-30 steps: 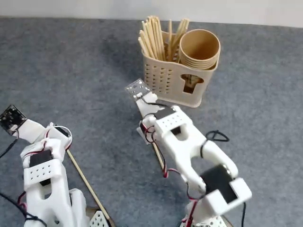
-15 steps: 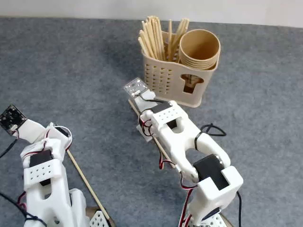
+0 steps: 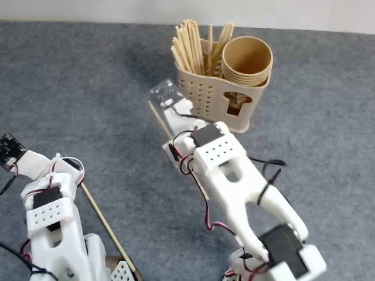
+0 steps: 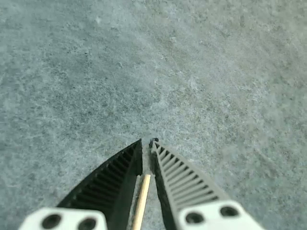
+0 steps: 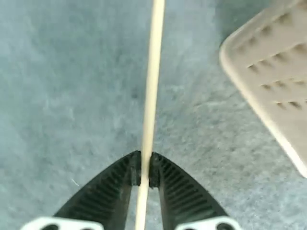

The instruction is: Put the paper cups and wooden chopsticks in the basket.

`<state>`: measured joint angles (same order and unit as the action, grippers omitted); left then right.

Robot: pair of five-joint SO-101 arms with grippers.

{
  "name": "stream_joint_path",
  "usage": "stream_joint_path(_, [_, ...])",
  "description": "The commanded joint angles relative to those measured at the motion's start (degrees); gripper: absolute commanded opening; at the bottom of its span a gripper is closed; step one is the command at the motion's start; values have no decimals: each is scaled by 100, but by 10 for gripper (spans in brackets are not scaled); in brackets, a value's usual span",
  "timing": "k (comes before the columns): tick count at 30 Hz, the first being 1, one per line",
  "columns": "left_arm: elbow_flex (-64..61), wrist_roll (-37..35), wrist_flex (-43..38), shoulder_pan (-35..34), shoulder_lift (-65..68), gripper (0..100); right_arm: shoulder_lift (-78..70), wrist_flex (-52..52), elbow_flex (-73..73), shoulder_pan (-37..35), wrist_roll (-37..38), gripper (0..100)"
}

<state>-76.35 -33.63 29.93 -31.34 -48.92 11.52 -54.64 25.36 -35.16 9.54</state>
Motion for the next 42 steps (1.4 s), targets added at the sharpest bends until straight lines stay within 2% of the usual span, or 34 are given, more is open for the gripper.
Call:
stream_joint_path(1, [31, -26, -88, -57, -110, 48, 743, -31, -66, -57, -281, 6])
stream_joint_path(9, [31, -26, -88, -57, -110, 48, 1833, 92, -84, -57, -308, 6])
stream_joint_path(19, [22, -26, -88, -48, -110, 47, 2985, 2826, -22, 426, -273, 6])
stream_joint_path(24, [22, -18, -88, -57, -110, 47, 2976, 3996, -22, 708, -273, 6])
stream_joint_path(32, [22, -18, -88, -57, -110, 47, 2897, 5305, -4, 1191, -273, 6])
stream_joint_path(42, [22, -18, -88, -57, -110, 47, 1437, 6756, -22, 1411, -264, 6])
